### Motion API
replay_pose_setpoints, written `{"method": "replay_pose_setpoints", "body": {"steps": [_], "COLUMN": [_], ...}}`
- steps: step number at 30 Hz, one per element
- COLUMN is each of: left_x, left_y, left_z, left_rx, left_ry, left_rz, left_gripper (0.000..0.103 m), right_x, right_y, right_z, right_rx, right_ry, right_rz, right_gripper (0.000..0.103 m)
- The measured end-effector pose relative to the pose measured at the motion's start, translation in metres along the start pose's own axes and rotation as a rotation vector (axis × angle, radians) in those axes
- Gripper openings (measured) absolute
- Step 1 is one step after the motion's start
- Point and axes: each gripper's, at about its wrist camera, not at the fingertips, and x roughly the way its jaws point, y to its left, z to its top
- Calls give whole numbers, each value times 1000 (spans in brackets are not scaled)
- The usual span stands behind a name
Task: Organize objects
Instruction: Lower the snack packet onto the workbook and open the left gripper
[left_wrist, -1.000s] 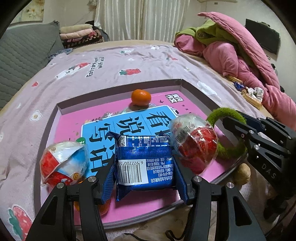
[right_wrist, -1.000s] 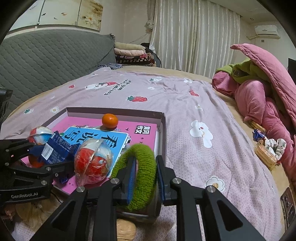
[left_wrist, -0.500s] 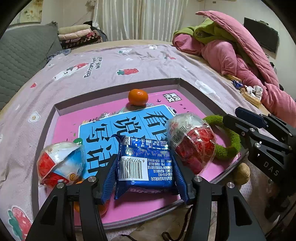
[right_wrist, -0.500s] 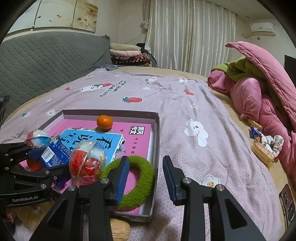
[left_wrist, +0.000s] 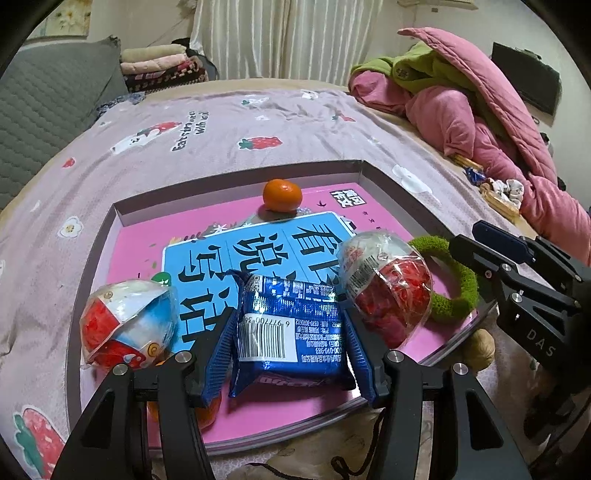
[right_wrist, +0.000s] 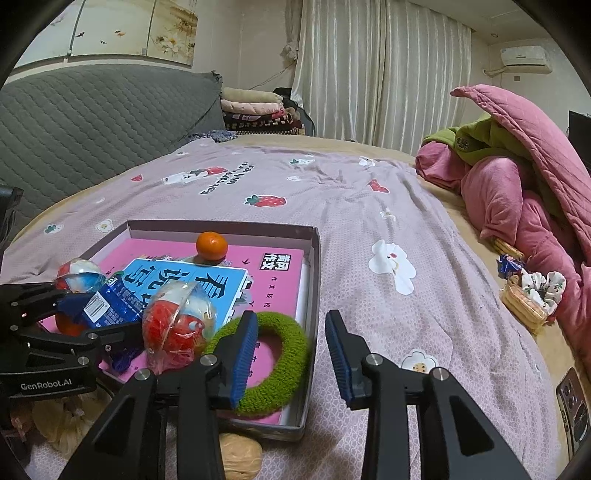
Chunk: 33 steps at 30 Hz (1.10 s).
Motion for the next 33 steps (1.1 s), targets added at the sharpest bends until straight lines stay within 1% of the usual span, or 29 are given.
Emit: {"method": "replay_pose_setpoints", "body": {"steps": [9, 13, 17, 20, 22, 28, 33], "left_x": [-4, -11, -18, -27, -34, -56, -68], "left_y": [5, 5, 7, 8, 10, 14, 16], "left_z": [1, 3, 5, 8, 10, 12, 3], "left_rx": [-18, -21, -30, -31, -33, -36, -29], "left_ry": [-3, -23, -39, -62, -86, -149, -175], "left_rz": [-7, -11, -15, -11, -7, 11, 27], "left_gripper": [59, 59, 59, 61, 67, 70, 72], "right_x": [0, -2, -3, -4, -6, -11, -17], "right_y": [1, 3, 4, 4, 4, 3, 4], "right_z": [0, 1, 1, 2, 2, 4, 5], "right_rx": [-2, -3, -5, -5, -4, -6, -6], "right_ry": [-1, -4, -6, -9, -13, -34, -57], "right_rz": [3, 8, 12, 16, 21, 33, 49], "right_gripper": [40, 48, 49, 52, 56, 60, 62]}}
